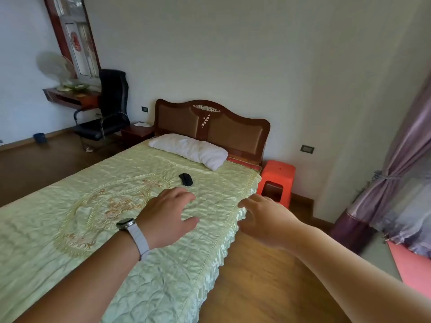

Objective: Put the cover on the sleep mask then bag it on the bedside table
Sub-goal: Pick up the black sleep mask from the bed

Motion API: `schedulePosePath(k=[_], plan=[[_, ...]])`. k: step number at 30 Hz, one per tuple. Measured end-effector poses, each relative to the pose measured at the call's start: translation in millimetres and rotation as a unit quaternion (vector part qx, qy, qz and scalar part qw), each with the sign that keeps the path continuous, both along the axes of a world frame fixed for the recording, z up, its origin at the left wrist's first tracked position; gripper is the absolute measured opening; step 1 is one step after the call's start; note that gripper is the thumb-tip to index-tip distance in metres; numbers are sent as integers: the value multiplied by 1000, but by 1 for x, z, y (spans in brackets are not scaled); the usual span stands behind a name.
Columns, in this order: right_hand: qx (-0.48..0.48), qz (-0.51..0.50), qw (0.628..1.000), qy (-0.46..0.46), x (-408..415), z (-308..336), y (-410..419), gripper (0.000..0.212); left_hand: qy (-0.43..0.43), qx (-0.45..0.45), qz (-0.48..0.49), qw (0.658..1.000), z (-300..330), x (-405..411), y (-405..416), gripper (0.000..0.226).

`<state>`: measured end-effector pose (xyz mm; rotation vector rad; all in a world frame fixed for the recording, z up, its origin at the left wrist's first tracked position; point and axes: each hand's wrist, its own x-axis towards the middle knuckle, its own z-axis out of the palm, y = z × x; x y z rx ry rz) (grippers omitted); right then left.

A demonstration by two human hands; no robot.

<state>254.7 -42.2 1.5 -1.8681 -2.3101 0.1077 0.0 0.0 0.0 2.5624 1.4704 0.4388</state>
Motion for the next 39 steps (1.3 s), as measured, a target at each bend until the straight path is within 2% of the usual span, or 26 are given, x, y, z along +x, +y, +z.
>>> schedulePosePath(k=[9,20,32,39], plan=[[-6,-35,999,-17,-24,3,125,52,10,10,-23,1000,-11,-20,136,58],[4,-27,999,-20,-1,-12,219,52,9,1,-37,999,-16,10,236,59],[-17,43,999,17,115,-38,361,56,50,-45,16,998,-36,128,351,57],[-19,64,998,21,208,-39,439,56,84,-30,39,995,-45,213,418,57]])
